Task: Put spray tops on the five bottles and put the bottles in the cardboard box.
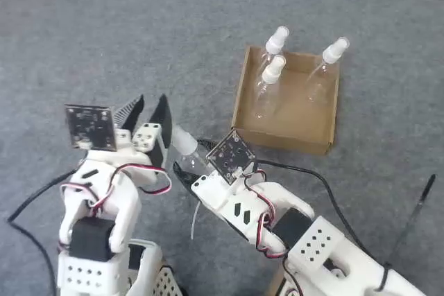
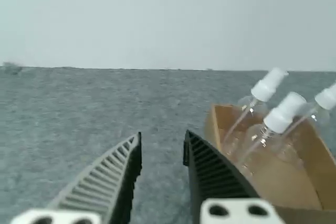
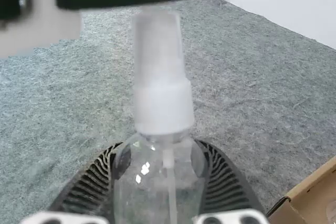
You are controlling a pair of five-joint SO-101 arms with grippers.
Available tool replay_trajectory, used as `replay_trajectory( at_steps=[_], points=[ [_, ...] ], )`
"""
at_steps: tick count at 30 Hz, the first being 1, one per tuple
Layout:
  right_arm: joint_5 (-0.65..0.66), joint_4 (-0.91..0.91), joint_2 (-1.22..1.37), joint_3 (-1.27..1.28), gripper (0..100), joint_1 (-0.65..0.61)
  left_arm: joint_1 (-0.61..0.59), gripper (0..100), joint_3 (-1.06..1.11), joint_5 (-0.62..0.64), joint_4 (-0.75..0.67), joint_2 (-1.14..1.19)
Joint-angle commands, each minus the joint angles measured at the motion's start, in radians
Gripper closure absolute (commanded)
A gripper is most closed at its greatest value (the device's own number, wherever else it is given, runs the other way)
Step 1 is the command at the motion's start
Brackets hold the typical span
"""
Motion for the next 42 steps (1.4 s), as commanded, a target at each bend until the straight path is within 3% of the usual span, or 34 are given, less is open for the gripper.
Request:
replay_trajectory(
  at_steps=[1,22,31,35,42],
  points=[
    [-0.006,-0.022,-0.047,-0.017,99.2,0.016,0.035,88,-0.005,-0.014,-0.014,-0.011],
    [-0.005,0.012,-0.048,-0.018,99.2,0.015,0.141,88,-0.005,-0.014,-0.014,-0.011],
    [-0.005,0.019,-0.048,-0.021,99.2,0.021,0.005,88,-0.231,-0.114,0.103,-0.014],
    [-0.005,0.124,-0.05,-0.107,99.2,0.116,0.002,88,-0.268,-0.143,0.187,-0.018],
    [-0.005,0.236,-0.036,-0.308,99.2,0.338,0.006,87,-0.211,-0.141,0.187,-0.018]
  ],
)
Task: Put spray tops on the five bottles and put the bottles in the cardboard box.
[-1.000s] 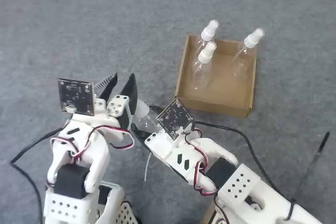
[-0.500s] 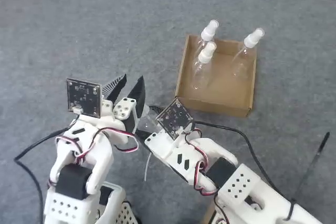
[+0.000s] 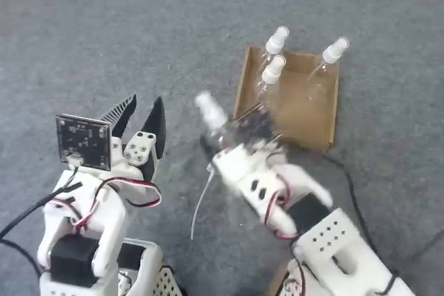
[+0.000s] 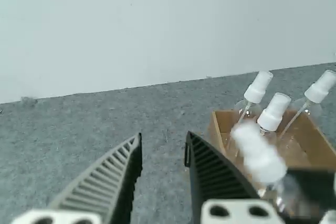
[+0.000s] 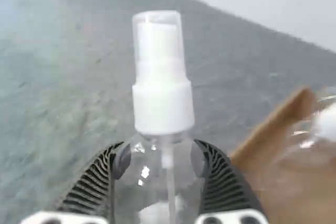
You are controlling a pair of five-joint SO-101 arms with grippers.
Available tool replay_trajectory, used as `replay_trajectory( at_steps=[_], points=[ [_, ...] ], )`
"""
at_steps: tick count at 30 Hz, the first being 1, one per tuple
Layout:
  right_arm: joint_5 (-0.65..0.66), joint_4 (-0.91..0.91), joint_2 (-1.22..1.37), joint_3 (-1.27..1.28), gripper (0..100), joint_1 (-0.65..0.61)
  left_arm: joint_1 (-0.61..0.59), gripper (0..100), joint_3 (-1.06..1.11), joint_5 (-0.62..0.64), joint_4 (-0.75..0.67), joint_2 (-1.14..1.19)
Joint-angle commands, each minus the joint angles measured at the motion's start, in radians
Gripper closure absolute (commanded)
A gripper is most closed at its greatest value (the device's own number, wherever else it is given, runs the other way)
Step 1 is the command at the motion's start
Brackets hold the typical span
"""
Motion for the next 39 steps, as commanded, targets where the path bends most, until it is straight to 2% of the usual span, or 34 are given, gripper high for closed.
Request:
replay_trajectory(
  at_steps=[1,4,10,15,18,23,30,39],
  points=[
    [-0.003,0.033,-0.036,-0.172,99.2,0.147,-0.002,87,0.016,-0.006,0.0,-0.006],
    [-0.003,0.031,-0.033,-0.229,99.2,0.193,0.012,87,0.064,-0.006,0.0,-0.006],
    [-0.003,0.035,0.133,-0.393,99.2,0.199,0.196,86,0.116,-0.014,0.002,-0.006],
    [-0.009,0.038,0.332,-0.548,99.2,0.193,0.295,76,0.171,-0.014,-0.005,-0.006],
    [-0.011,0.114,0.389,-0.632,99.2,0.163,0.299,72,0.262,-0.014,-0.095,-0.006],
    [-0.011,0.305,0.372,-0.727,99.2,0.076,0.298,72,0.381,-0.014,-0.259,-0.006],
    [-0.011,0.478,0.245,-0.733,99.2,0.025,0.298,72,0.389,-0.014,-0.262,-0.006],
    [-0.005,0.492,0.214,-0.7,99.2,0.031,0.301,72,0.39,-0.014,-0.258,-0.006]
  ],
)
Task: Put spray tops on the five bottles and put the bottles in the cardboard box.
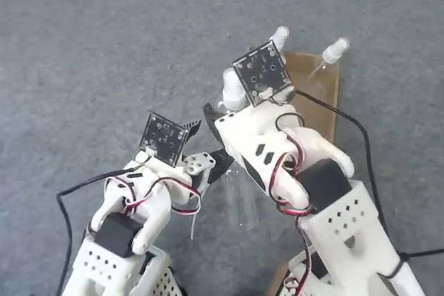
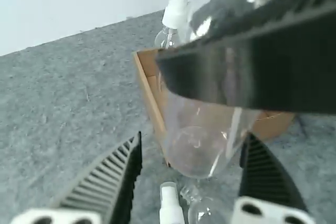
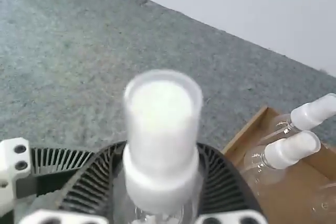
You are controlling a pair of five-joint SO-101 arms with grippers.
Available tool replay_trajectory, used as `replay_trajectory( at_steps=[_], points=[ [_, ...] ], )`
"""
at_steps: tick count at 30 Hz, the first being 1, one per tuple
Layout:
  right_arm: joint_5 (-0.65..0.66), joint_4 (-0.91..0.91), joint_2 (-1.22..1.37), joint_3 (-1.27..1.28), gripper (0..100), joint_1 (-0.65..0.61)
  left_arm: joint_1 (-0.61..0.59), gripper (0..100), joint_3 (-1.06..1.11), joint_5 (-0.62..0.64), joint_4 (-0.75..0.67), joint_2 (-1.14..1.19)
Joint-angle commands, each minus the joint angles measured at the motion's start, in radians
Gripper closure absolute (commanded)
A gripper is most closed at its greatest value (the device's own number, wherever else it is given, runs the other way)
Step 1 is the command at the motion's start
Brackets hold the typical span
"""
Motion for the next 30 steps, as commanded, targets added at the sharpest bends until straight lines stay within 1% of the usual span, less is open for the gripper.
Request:
replay_trajectory(
  at_steps=[1,6,12,16,20,23,24,27,30],
  points=[
    [-0.005,0.002,-0.022,-0.037,99.2,-0.007,0.005,72,-0.004,-0.009,-0.028,-0.018],
    [-0.005,-0.025,0.041,-0.055,99.2,0.002,0.008,72,-0.004,-0.009,-0.028,-0.018],
    [-0.005,-0.039,0.173,-0.135,99.2,0.105,0.009,72,-0.005,-0.009,-0.006,-0.018],
    [-0.005,0.036,0.236,-0.216,99.2,0.177,0.003,72,-0.004,-0.009,-0.006,-0.018],
    [-0.002,0.168,0.243,-0.328,99.2,0.271,0.002,72,-0.002,-0.009,-0.006,-0.018],
    [0.071,0.252,0.243,-0.367,99.2,0.378,0.0,72,0.004,-0.009,-0.006,-0.018],
    [0.092,0.259,0.243,-0.367,99.2,0.417,0.0,72,0.007,-0.009,-0.006,-0.018],
    [0.094,0.231,0.245,-0.325,99.2,0.518,0.0,72,0.007,-0.009,-0.006,-0.018],
    [0.092,0.122,0.242,-0.221,99.2,0.57,0.0,72,0.007,-0.009,-0.006,-0.018]
  ],
)
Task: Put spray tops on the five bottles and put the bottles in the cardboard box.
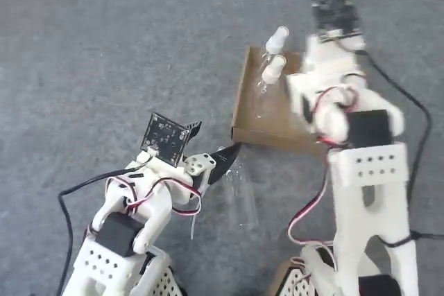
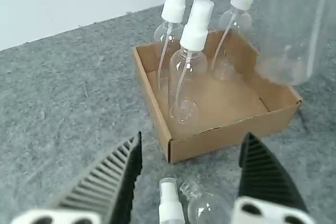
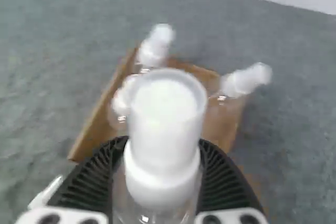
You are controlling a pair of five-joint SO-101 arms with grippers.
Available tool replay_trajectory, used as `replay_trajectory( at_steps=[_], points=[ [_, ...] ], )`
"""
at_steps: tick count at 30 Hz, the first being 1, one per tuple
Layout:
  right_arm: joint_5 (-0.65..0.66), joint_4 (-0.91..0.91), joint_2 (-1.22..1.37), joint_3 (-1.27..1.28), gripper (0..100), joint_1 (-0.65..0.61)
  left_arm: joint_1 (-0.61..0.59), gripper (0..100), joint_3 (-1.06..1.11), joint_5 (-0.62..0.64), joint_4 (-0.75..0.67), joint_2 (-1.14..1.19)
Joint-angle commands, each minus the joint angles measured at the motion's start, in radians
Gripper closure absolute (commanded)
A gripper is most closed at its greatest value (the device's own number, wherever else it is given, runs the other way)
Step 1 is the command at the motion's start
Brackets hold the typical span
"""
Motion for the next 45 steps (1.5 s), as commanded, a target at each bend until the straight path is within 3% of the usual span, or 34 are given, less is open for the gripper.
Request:
replay_trajectory(
  at_steps=[1,5,15,27,45],
  points=[
    [0.015,-0.16,-0.015,0.104,99.2,0.085,-0.005,72,-0.008,-0.009,-0.006,-0.018],
    [-0.057,-0.38,-0.015,0.282,99.2,0.096,-0.005,72,-0.007,-0.009,-0.006,-0.018],
    [-0.063,-0.765,-0.004,0.545,99.2,0.099,-0.063,72,-0.002,-0.009,-0.011,-0.018],
    [-0.057,-0.943,0.148,0.6,99.2,0.176,-0.063,72,-0.002,-0.009,-0.008,-0.018],
    [-0.055,-1.129,0.34,0.601,99.1,0.171,-0.068,72,-0.002,-0.009,-0.008,-0.018]
  ],
)
